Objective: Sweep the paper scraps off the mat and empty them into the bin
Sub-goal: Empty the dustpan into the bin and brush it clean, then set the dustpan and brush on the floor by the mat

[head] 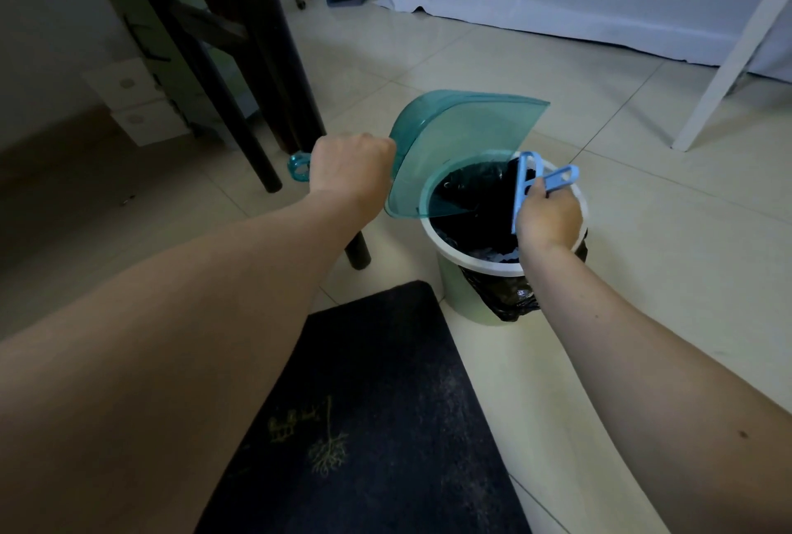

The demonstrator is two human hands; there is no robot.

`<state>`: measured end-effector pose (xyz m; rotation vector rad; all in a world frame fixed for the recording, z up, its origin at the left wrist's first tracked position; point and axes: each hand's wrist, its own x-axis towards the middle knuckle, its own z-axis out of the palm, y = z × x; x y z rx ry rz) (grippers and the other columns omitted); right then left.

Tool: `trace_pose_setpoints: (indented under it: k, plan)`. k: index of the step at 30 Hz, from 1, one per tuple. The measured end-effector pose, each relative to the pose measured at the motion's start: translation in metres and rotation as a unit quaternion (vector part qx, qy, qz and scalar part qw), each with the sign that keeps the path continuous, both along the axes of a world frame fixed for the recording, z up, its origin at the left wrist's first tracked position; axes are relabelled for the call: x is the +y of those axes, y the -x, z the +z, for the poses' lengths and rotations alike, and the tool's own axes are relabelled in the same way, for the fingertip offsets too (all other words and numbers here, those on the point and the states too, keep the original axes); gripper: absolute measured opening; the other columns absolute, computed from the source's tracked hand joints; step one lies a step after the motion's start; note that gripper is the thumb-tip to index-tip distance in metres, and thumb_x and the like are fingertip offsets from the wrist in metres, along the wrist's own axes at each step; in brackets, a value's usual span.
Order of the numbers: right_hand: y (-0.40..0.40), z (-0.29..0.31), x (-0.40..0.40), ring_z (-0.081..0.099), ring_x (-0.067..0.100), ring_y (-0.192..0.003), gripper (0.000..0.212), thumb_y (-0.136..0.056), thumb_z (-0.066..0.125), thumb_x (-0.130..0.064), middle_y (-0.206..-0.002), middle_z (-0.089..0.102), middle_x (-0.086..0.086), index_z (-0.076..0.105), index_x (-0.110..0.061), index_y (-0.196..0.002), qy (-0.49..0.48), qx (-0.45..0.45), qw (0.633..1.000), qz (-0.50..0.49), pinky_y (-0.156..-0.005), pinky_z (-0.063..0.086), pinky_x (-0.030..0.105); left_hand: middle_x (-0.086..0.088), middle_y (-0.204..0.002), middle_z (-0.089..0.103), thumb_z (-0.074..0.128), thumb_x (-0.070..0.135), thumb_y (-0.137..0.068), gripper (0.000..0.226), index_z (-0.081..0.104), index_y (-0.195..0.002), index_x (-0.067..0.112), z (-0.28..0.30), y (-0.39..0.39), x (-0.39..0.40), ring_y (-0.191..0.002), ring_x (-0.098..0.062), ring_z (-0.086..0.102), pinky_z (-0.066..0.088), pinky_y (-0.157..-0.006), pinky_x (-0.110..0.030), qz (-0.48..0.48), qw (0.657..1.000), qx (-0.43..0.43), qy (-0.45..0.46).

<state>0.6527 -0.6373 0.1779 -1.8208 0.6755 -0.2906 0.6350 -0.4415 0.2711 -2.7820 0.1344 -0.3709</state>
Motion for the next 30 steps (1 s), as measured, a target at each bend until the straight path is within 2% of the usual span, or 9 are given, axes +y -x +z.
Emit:
trace_pose_setpoints:
  k: [6, 10, 12, 15, 18, 21, 23, 26, 30]
  plan:
    - [-0.002, -0.002, 0.001, 0.057, 0.025, -0.074, 0.031, -0.099, 0.039, -0.032, -0.068, 0.054, -0.001, 0.056, -0.010, -0.084, -0.007, -0.006, 1.000, 0.026, -0.065, 0.042, 0.032, 0.000, -0.084, 0.060, 0.059, 0.039, -0.090, 0.023, 0.060, -0.102, 0.019, -0.001, 0.000, 0.000, -0.076, -0.020, 0.055, 0.040, -0.064, -0.032, 0.083, 0.987, 0.059, 0.122]
    - [0.000, -0.001, 0.000, 0.052, 0.019, -0.074, 0.032, -0.101, 0.037, -0.029, -0.070, 0.051, -0.003, 0.058, -0.005, -0.098, 0.007, -0.020, 0.999, -0.035, -0.067, 0.038, 0.028, 0.002, -0.087, 0.060, 0.062, 0.045, -0.087, 0.031, 0.062, -0.105, 0.020, -0.002, 0.001, 0.001, -0.079, -0.018, 0.056, 0.040, -0.061, -0.030, 0.136, 0.959, 0.111, 0.220]
    - [0.000, -0.001, 0.001, 0.058, 0.019, -0.076, 0.033, -0.100, 0.038, -0.030, -0.082, 0.062, 0.002, 0.059, -0.005, -0.100, -0.013, -0.033, 0.998, -0.053, -0.068, 0.044, 0.030, 0.001, -0.088, 0.064, 0.065, 0.043, -0.085, 0.030, 0.062, -0.100, 0.017, -0.004, 0.001, 0.004, -0.081, -0.018, 0.063, 0.050, -0.061, -0.031, 0.167, 0.922, 0.138, 0.323]
    - [0.001, -0.003, 0.003, 0.066, 0.023, -0.077, 0.033, -0.097, 0.040, -0.036, -0.084, 0.068, 0.007, 0.056, -0.014, -0.077, -0.058, -0.057, 0.992, -0.100, -0.076, 0.055, 0.041, -0.005, -0.088, 0.068, 0.072, 0.032, -0.082, 0.030, 0.065, -0.102, 0.010, -0.009, 0.003, 0.008, -0.079, -0.018, 0.068, 0.060, -0.078, -0.037, 0.198, 0.825, 0.167, 0.501]
    - [0.003, 0.006, 0.004, 0.064, 0.023, -0.074, 0.034, -0.098, 0.038, -0.036, -0.093, 0.066, 0.011, 0.053, -0.014, -0.076, -0.031, -0.085, 0.989, -0.120, -0.071, 0.054, 0.040, -0.009, -0.085, 0.067, 0.074, 0.023, -0.081, 0.033, 0.064, -0.107, 0.004, -0.012, 0.013, 0.010, -0.074, -0.017, 0.064, 0.060, -0.081, -0.038, 0.221, 0.768, 0.185, 0.573]
    - [0.012, 0.024, 0.014, 0.051, 0.016, -0.076, 0.034, -0.100, 0.036, -0.031, -0.114, 0.055, 0.011, 0.059, -0.006, -0.104, 0.044, -0.111, 0.989, -0.082, -0.067, 0.038, 0.024, -0.010, -0.083, 0.067, 0.073, 0.020, -0.082, 0.034, 0.065, -0.108, 0.001, -0.015, 0.028, 0.016, -0.074, -0.018, 0.063, 0.059, -0.083, -0.040, 0.238, 0.743, 0.194, 0.595]
    - [0.021, 0.038, 0.026, 0.046, 0.012, -0.080, 0.034, -0.101, 0.036, -0.029, -0.117, 0.050, 0.008, 0.055, -0.012, -0.122, 0.090, -0.150, 0.984, -0.030, -0.066, 0.030, 0.014, -0.011, -0.085, 0.068, 0.073, 0.019, -0.083, 0.034, 0.066, -0.108, -0.002, -0.015, 0.040, 0.021, -0.075, -0.020, 0.062, 0.058, -0.086, -0.041, 0.248, 0.735, 0.199, 0.599]
    - [0.034, 0.058, 0.051, 0.048, 0.015, -0.079, 0.036, -0.100, 0.037, -0.029, -0.120, 0.047, 0.009, 0.050, -0.020, -0.132, 0.149, -0.182, 0.970, 0.058, -0.071, 0.034, 0.021, -0.011, -0.083, 0.068, 0.073, 0.020, -0.082, 0.034, 0.067, -0.107, -0.002, -0.008, 0.063, 0.035, -0.072, -0.019, 0.062, 0.058, -0.085, -0.038, 0.255, 0.730, 0.197, 0.603]
    - [0.057, 0.077, 0.091, 0.050, 0.028, -0.074, 0.034, -0.099, 0.041, -0.027, -0.105, 0.048, 0.013, 0.050, -0.023, -0.131, 0.280, -0.172, 0.923, 0.203, -0.065, 0.033, 0.028, -0.007, -0.074, 0.066, 0.074, 0.022, -0.082, 0.031, 0.068, -0.102, 0.000, 0.004, 0.095, 0.059, -0.058, -0.014, 0.060, 0.058, -0.063, -0.026, 0.263, 0.717, 0.189, 0.617]
